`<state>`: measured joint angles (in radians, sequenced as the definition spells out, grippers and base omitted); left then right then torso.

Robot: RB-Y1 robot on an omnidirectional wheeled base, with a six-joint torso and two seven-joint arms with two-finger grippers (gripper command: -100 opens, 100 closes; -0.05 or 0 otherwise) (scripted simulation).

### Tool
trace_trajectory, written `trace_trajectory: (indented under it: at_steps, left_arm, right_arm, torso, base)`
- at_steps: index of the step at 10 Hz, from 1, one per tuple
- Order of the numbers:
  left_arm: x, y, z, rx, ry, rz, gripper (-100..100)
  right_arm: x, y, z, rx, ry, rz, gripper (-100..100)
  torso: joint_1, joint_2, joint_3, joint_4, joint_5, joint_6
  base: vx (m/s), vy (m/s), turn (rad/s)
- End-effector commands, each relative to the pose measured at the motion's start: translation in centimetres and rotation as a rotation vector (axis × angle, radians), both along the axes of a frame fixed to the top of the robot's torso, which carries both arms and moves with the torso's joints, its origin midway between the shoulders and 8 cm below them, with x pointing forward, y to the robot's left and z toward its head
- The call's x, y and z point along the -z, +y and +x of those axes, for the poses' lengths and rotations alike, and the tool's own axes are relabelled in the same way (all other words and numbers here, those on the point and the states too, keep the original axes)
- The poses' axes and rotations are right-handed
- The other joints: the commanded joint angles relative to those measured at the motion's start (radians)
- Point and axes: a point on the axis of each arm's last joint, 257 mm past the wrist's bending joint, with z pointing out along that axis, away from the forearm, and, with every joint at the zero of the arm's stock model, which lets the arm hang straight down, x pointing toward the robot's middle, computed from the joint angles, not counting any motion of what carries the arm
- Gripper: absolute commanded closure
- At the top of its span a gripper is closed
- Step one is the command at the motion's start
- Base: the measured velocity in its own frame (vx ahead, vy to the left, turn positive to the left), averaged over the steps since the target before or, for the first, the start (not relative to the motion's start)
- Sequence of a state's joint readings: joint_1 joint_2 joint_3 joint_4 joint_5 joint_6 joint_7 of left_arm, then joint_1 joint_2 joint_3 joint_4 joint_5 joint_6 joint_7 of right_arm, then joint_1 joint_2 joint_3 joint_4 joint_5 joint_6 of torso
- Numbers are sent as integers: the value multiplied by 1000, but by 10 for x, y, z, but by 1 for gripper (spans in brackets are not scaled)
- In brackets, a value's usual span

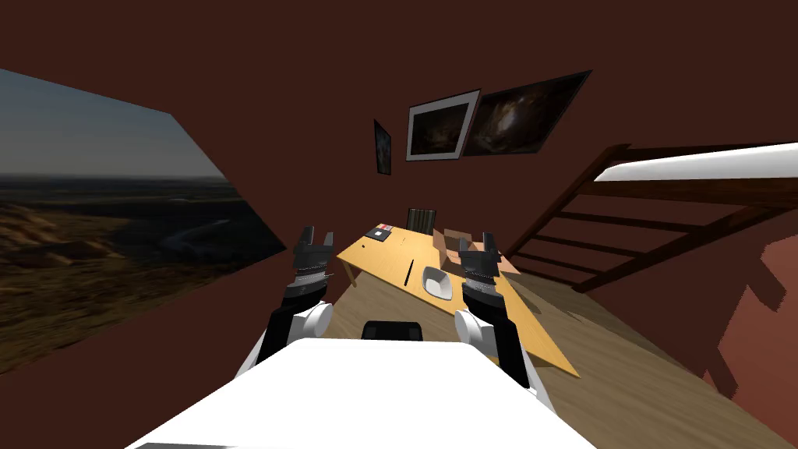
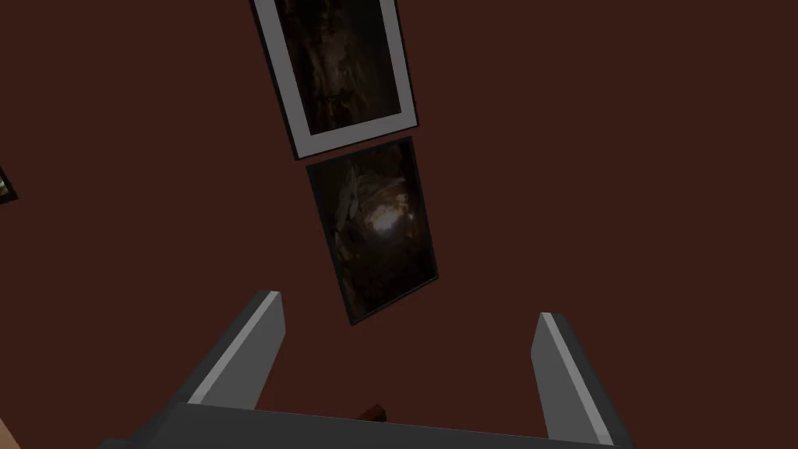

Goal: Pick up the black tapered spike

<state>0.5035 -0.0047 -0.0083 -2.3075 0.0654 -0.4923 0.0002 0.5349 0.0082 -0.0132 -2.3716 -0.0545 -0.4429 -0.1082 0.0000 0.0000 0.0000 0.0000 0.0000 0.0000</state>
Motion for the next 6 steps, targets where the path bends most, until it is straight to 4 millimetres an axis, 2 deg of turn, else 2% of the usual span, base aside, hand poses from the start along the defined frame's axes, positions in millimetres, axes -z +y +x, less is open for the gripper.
trace_trajectory:
  at_steps: [1,6]
  left_arm:
    - [0,0,0,0,0,0,0]
    - [0,0,0,0,0,0,0]
  right_arm:
    - [3,7,4,-16,13,-37,-100]
    - [32,48,24,-83,73,-226,-100]
  torso:
    - [0,0,0,0,0,0]
    - [1,1,0,0,0,0]
  base:
    - [-2,6,66]
    - [-10,16,152]
